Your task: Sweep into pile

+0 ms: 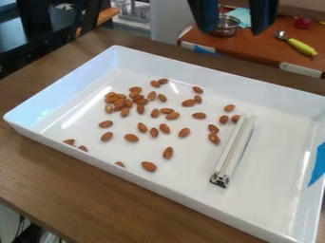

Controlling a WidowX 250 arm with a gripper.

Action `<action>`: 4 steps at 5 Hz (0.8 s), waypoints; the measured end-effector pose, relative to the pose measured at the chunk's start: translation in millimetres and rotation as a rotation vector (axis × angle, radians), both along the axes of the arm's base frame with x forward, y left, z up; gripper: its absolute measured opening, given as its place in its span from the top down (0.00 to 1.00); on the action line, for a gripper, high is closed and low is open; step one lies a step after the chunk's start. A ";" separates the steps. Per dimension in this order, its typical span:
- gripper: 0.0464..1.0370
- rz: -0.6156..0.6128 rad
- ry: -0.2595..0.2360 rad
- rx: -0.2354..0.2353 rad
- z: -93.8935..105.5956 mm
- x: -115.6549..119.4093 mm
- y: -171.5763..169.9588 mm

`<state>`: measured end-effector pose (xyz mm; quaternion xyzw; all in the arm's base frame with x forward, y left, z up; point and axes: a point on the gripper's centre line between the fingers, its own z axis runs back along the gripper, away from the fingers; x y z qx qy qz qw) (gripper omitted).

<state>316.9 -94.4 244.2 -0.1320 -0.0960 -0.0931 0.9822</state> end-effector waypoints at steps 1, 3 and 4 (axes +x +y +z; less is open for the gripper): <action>0.03 0.005 0.057 0.012 -17.8 0.7 0.4; 0.03 0.045 0.026 0.129 -65.0 22.9 -5.9; 0.03 0.100 -0.023 0.164 -79.1 32.4 0.1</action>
